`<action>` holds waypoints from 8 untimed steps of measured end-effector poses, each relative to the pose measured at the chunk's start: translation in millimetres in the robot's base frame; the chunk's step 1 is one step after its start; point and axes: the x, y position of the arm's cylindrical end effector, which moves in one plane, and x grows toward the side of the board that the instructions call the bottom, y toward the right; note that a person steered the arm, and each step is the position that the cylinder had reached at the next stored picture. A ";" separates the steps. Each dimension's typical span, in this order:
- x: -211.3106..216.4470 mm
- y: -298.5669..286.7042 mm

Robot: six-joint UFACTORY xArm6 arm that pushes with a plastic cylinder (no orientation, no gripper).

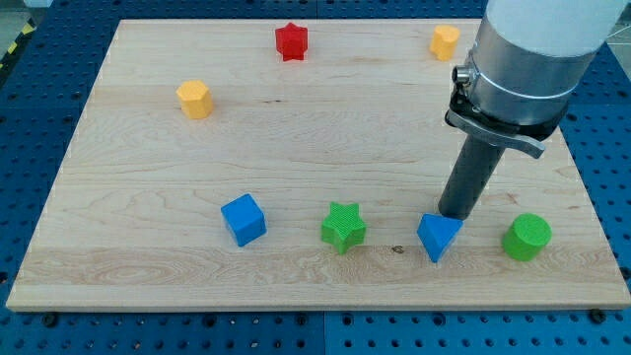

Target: Push red star towards yellow heart

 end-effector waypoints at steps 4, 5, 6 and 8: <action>-57.4 -26.9; -124.5 -92.1; -181.7 -174.7; -288.7 -264.3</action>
